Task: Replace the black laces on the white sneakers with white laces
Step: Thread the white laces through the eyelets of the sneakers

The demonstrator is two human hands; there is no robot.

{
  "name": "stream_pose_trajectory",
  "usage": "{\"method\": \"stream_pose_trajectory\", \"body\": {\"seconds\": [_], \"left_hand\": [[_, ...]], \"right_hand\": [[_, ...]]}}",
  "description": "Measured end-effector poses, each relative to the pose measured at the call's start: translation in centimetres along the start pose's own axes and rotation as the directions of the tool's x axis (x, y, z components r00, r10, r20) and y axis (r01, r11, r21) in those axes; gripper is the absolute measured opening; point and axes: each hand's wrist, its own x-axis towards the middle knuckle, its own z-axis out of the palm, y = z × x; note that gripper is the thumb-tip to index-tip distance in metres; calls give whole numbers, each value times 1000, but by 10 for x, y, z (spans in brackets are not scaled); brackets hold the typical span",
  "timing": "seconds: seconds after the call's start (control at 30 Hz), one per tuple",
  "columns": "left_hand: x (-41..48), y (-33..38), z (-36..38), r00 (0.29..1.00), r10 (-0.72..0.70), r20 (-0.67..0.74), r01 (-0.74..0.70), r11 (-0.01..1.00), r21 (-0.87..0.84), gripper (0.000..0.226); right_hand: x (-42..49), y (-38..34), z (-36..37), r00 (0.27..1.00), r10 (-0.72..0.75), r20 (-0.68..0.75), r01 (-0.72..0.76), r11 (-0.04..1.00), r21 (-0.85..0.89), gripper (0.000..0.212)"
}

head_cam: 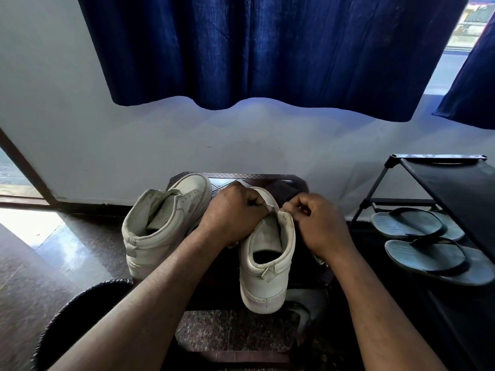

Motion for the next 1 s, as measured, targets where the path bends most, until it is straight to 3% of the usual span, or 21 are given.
{"method": "stream_pose_trajectory", "body": {"seconds": [0.1,0.17,0.23,0.3,0.37,0.43,0.47,0.53,0.6,0.7,0.9,1.0], "left_hand": [[-1,0,-2,1000,-3,0,3,1000,3,25],[-1,1,-3,1000,-2,0,2,1000,-10,22],[-1,1,-3,1000,-6,-1,6,1000,-12,22],[-1,1,-3,1000,-13,-7,12,1000,-14,24],[-1,2,-2,1000,-12,-14,11,1000,-17,29],[-2,3,-2,1000,-12,-28,11,1000,-12,31],[-1,2,-1,999,-13,-33,13,1000,-10,32],[-1,1,-1,999,-14,-39,14,1000,-12,33],[-1,1,-1,999,-8,-36,7,999,-32,33],[-3,2,-3,998,23,-58,-27,997,-67,28],[-1,-3,-14,999,-31,-13,28,978,-206,39],[-2,-5,-20,991,-133,33,135,902,-410,37]], "right_hand": [[5,2,-9,967,103,-232,-81,991,103,21],[6,2,-16,917,239,-319,-110,921,375,27],[4,-5,-14,891,393,-225,-148,724,674,28],[-2,-15,-6,896,421,-137,-181,630,755,22],[-4,-18,1,923,319,-214,-126,778,616,9],[-4,-15,2,963,124,-239,-57,961,270,5],[-3,-13,2,981,55,-185,-34,993,112,8],[-3,-9,-1,998,49,-31,-50,998,-32,12],[-5,-6,-3,995,72,65,-69,996,-52,18],[-5,-5,-4,995,46,90,-37,995,-97,25],[1,0,-9,964,60,-258,-83,993,-78,22],[1,1,-15,941,72,-331,-93,995,-46,23]]}}
